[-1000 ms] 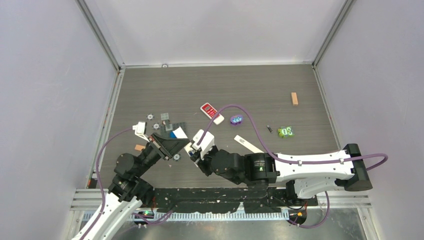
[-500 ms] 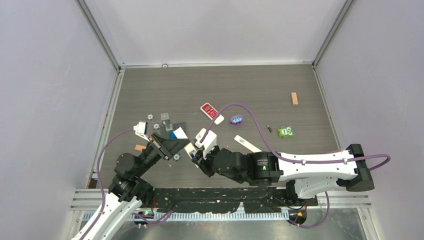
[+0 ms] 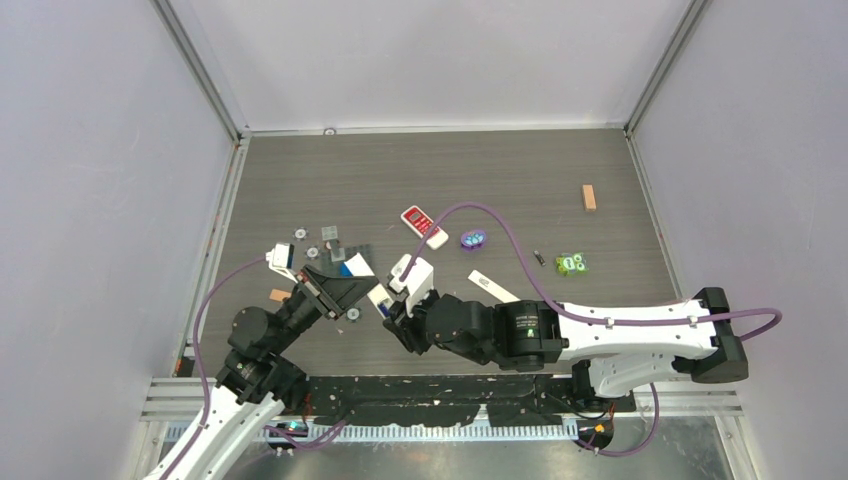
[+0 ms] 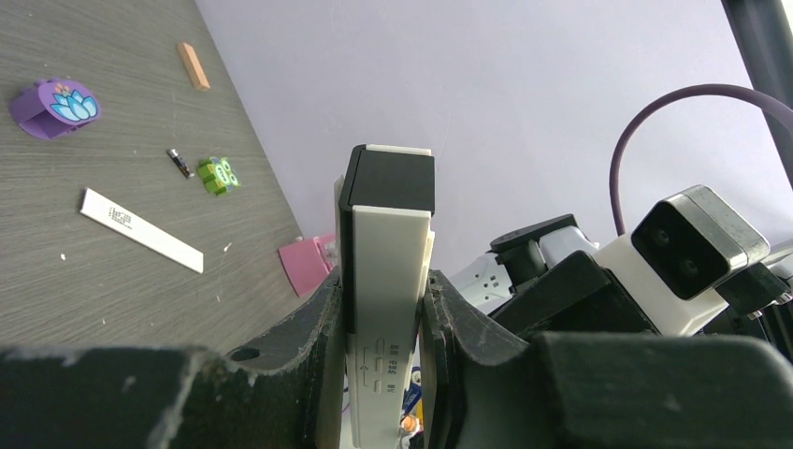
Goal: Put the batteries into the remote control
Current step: Load the battery into the remote control.
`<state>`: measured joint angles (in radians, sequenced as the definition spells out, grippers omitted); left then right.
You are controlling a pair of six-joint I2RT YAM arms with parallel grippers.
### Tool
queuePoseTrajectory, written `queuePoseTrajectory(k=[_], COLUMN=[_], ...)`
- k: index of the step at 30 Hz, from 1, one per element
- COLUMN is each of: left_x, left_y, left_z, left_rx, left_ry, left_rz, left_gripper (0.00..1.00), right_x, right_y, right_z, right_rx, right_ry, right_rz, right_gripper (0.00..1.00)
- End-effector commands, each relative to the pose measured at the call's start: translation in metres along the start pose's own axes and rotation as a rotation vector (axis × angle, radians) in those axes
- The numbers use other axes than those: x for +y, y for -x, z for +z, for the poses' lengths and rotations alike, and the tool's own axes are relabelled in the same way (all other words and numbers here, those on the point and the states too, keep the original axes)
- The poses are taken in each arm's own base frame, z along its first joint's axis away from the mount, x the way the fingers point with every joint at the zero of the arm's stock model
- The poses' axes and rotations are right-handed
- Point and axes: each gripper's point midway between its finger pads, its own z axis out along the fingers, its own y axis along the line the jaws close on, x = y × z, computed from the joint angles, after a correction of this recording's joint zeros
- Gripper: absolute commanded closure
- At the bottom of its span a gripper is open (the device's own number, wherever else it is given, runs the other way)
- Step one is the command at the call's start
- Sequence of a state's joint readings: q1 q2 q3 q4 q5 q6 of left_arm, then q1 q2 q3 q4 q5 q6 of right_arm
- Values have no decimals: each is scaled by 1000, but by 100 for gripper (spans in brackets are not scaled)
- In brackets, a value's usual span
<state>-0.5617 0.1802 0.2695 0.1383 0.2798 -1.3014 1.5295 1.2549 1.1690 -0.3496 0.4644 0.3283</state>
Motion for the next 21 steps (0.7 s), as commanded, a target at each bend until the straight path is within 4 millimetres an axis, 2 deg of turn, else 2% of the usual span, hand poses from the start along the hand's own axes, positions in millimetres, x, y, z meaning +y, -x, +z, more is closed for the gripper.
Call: queuePoseTrajectory(k=[1, 3, 9, 13, 18, 20, 21], left_x=[-33, -32, -29, -28, -28, -30, -30], left_y=[11, 11, 10, 9, 9, 8, 7], left_z=[-3, -3, -3, -4, -5, -5, -6], left_rx=[-37, -38, -33, -34, -33, -28, -24], left_ry=[-98, -96, -86, -81, -88, -94, -95], left_rz=[22, 25, 42, 55, 76, 94, 104], left_gripper=[99, 99, 99, 99, 99, 99, 99], right_x=[-1, -2, -2, -5, -13, -15, -12], right_y=[25, 29, 45, 55, 54, 53, 62], right_z=[-7, -12, -34, -50, -49, -45, -44], right_rx=[-53, -65, -110, -122, -87, -81, -111], right_ry=[-14, -12, 35, 75, 81, 90, 118], right_rz=[47, 64, 153, 249, 399, 462, 491], right_gripper=[67, 64, 42, 35, 26, 19, 12])
